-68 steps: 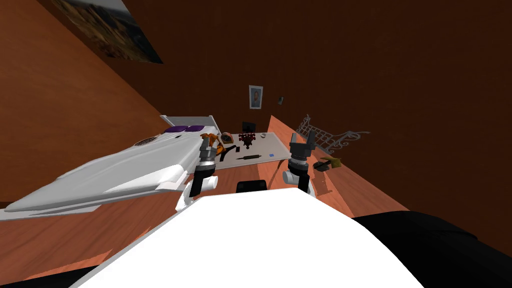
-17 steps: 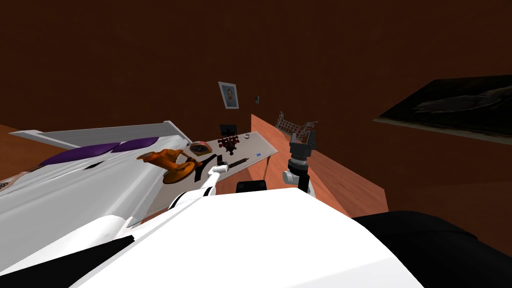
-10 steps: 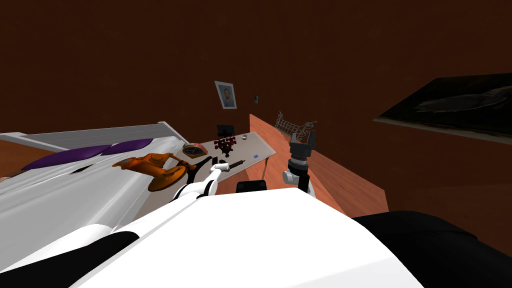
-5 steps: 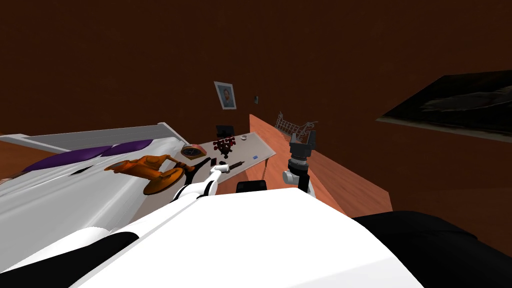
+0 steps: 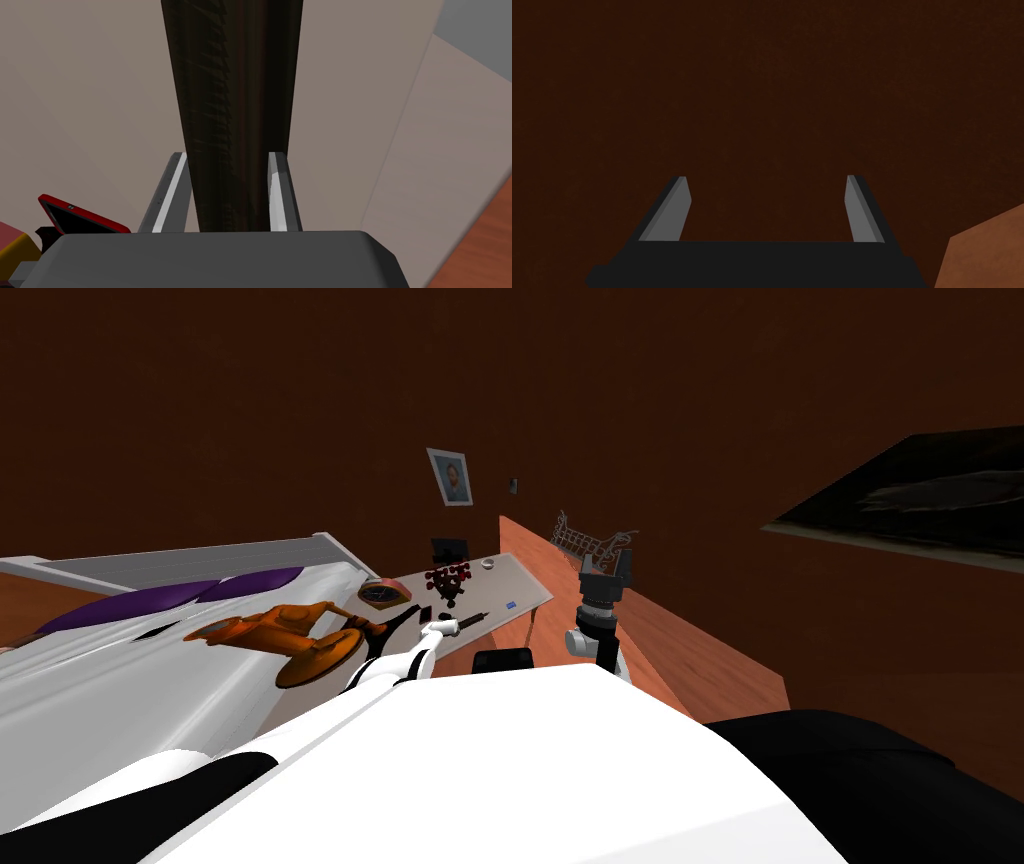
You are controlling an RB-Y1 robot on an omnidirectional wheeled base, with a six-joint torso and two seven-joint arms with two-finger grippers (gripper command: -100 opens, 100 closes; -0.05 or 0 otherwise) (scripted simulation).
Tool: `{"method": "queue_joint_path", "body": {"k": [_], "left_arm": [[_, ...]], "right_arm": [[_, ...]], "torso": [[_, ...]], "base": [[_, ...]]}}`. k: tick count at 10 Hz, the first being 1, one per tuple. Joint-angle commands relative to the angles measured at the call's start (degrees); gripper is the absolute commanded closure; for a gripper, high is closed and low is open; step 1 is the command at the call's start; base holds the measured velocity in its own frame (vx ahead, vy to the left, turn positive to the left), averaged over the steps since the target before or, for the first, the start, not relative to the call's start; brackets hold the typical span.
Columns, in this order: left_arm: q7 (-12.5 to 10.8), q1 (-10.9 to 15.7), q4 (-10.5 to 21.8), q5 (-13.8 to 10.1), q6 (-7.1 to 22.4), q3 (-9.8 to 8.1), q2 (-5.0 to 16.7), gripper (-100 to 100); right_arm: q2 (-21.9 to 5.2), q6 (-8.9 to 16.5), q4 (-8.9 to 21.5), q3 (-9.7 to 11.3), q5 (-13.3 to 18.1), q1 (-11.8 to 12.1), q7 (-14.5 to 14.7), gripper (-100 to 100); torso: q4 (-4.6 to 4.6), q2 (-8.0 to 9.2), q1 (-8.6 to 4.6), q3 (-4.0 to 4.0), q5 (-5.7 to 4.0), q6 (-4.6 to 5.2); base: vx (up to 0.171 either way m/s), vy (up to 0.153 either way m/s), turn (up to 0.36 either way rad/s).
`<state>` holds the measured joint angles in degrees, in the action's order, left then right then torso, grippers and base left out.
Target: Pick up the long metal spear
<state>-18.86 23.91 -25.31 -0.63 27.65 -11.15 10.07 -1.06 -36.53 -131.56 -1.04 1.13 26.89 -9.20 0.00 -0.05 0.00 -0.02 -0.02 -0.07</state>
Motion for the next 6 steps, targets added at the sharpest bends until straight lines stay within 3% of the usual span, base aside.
{"method": "queue_joint_path", "body": {"k": [1,3,4,5,6], "left_arm": [[0.0,0.0,0.0,0.0,0.0,0.0,0.0,100],[0.0,0.0,0.0,0.0,0.0,0.0,0.0,100],[0.0,0.0,0.0,0.0,0.0,0.0,0.0,0],[-0.1,-0.2,-1.7,0.0,1.4,-0.02,0.0,100],[-0.3,0.4,-2.1,0.1,2.4,-0.08,0.2,100]], "right_arm": [[0.0,0.0,0.0,0.0,0.0,0.0,0.0,0],[0.0,0.0,0.0,0.0,0.0,0.0,0.0,0],[0.0,0.0,0.0,0.0,0.0,0.0,0.0,0],[0.0,0.0,0.0,0.0,0.0,0.0,0.0,0],[0.0,0.0,0.0,0.0,0.0,0.0,0.0,0]], "torso": [[0.0,0.0,0.0,0.0,0.0,0.0],[0.0,0.05,-0.01,0.02,0.0,-0.01],[0.0,0.05,-0.01,0.03,0.0,-0.01],[0.0,0.06,-0.01,0.03,0.0,-0.01],[0.03,0.22,-0.02,0.12,-0.02,-0.01]], "base": [[0.0,0.0,0.0],[0.0,0.0,0.0],[0.0,0.0,0.0],[-0.055,0.001,-0.014],[-0.092,0.005,-0.019]]}}
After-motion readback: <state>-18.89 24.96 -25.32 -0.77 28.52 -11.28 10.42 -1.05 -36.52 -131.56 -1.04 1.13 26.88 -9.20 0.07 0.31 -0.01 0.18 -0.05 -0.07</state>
